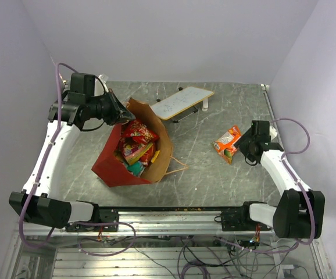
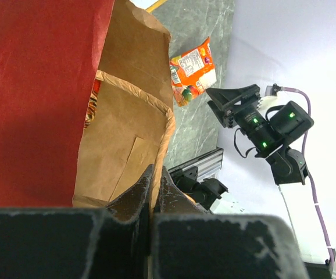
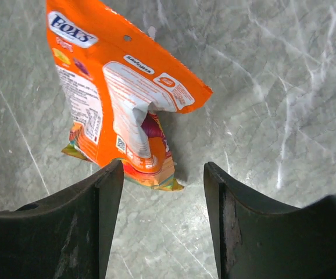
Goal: Take the snacks out of the paper bag
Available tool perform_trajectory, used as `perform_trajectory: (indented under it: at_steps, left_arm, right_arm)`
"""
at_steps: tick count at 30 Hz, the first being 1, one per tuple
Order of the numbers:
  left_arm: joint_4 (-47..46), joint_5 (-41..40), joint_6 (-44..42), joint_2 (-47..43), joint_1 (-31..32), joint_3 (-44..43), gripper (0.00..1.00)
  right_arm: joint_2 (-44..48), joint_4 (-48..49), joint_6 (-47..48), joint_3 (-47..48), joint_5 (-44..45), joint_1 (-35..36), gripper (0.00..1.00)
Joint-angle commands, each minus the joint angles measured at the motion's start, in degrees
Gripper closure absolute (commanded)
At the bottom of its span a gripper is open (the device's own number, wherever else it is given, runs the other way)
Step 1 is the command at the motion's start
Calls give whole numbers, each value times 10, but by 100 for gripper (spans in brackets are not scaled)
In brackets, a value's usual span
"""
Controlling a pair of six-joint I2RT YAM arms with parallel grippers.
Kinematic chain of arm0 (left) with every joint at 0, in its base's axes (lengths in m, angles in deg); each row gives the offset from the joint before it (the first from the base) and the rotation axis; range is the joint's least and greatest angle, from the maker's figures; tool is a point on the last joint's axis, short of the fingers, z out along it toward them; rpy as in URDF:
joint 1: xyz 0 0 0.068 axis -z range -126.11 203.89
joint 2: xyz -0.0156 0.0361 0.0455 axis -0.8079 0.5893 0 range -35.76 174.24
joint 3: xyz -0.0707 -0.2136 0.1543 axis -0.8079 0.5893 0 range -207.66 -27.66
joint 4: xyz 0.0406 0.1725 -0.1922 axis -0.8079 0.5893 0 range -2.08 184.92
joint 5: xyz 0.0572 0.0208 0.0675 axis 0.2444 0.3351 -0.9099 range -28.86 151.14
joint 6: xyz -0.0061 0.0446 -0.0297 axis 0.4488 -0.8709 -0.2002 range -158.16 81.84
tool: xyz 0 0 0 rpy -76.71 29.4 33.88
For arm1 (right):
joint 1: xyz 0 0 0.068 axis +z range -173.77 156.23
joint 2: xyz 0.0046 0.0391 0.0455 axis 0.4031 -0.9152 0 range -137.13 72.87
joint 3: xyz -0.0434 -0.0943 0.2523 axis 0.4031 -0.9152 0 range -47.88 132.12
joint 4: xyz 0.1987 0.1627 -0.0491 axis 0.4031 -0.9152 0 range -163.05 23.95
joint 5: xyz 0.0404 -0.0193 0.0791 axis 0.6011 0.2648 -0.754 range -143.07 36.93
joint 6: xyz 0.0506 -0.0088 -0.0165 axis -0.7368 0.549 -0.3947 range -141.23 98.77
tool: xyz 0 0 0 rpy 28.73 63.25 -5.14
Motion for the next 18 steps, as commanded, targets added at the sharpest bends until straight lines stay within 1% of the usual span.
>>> perform_trajectory:
  at_steps: [1, 3, 4, 7, 9, 13, 15, 18]
  left_arm:
    - [-33, 33, 0, 4, 0, 7, 93]
    - [-46, 41, 12, 2, 3, 20, 93]
    - [-48, 41, 14, 1, 7, 22, 93]
    - [-31, 18, 0, -3, 30, 17, 93]
    - [-16, -2, 7, -10, 55, 20, 93]
    - [-43, -28, 37, -36, 113, 47, 93]
    - [-25, -45, 33, -44, 124, 51, 93]
    - [-9, -63, 34, -62, 125, 60, 93]
  right_arm:
    - [12, -50, 61, 46, -18, -3, 42]
    - [2, -56, 83, 73, -64, 0, 42]
    - [-3, -54, 97, 85, -102, 3, 41]
    - [-10, -44, 120, 105, -213, 19, 41]
    - [-11, -37, 124, 109, -262, 32, 40]
    - [-40, -46, 119, 136, -294, 61, 40]
    - [-62, -51, 129, 161, -292, 87, 40]
    - [-98, -64, 147, 233, -290, 140, 39]
